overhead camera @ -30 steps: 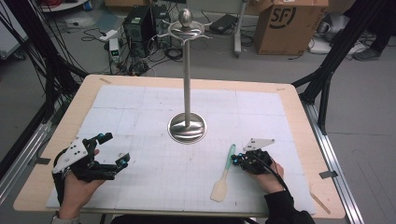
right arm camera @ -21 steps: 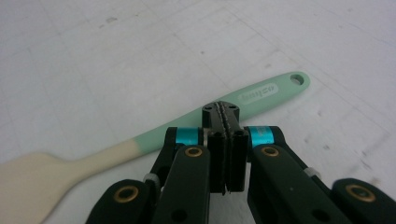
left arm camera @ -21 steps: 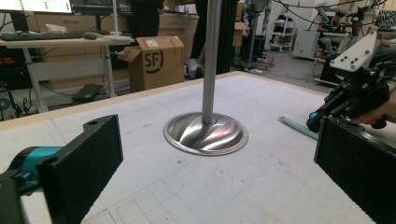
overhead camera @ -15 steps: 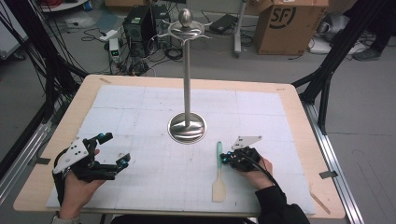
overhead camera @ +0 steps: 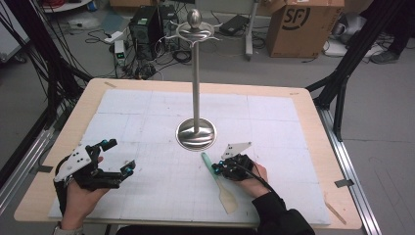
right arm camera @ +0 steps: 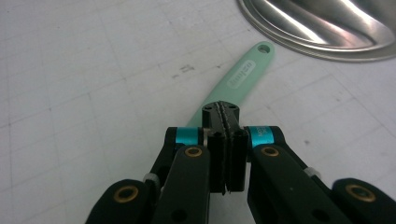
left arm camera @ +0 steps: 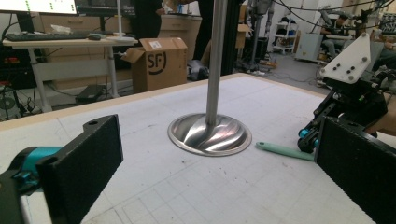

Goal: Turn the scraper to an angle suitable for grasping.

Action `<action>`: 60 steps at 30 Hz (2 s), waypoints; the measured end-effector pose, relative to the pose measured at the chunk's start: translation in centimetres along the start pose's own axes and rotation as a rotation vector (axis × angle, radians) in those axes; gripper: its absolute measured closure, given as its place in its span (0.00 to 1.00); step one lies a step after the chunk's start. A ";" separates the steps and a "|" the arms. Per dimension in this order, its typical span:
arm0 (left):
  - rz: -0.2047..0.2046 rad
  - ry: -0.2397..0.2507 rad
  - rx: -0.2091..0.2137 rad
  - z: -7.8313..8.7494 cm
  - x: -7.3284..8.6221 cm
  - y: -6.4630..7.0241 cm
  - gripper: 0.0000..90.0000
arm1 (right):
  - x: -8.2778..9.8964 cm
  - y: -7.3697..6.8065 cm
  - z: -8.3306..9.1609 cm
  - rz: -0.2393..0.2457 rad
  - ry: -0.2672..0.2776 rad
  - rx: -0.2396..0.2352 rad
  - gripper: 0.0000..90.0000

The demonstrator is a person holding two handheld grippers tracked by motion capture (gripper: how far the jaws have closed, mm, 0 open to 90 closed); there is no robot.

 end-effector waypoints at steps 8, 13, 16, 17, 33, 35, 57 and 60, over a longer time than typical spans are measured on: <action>0.006 -0.003 -0.002 0.0 0.1 -0.1 0.02 | -0.7 -1.6 -0.4 0.020 -0.001 -0.033 1.00; 0.006 0.001 -0.005 0.1 0.0 -0.2 0.02 | -1.2 -3.0 -0.6 0.045 -0.004 -0.067 1.00; 0.008 0.002 -0.006 0.2 0.0 -0.2 0.02 | -1.6 -4.1 -0.7 0.078 0.000 -0.089 1.00; 0.007 0.002 -0.006 0.2 0.0 -0.2 0.02 | -1.7 -4.5 -0.8 0.085 0.001 -0.093 1.00; 0.008 -0.002 -0.005 0.0 0.0 -0.1 0.02 | -0.5 -6.4 2.4 0.102 0.038 -0.110 1.00; 0.006 -0.004 -0.002 -0.1 0.1 0.0 0.02 | -0.2 -6.5 2.7 0.103 0.041 -0.107 1.00; 0.010 -0.007 -0.007 0.0 0.2 -0.1 0.02 | 1.9 -5.1 3.3 0.113 -0.020 -0.071 1.00; 0.009 -0.009 -0.009 0.0 0.2 -0.2 0.02 | 2.1 -4.4 3.3 0.103 -0.026 -0.060 1.00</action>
Point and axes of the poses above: each handheld gripper's, and its own axes: z roughly backward along the jaws, x roughly out of its underside, y roughly to its right, the point moved 10 cm from there along -z, roughly forward along the jaws, and after that the axes turned 15 degrees about x, right-handed, at the moved point
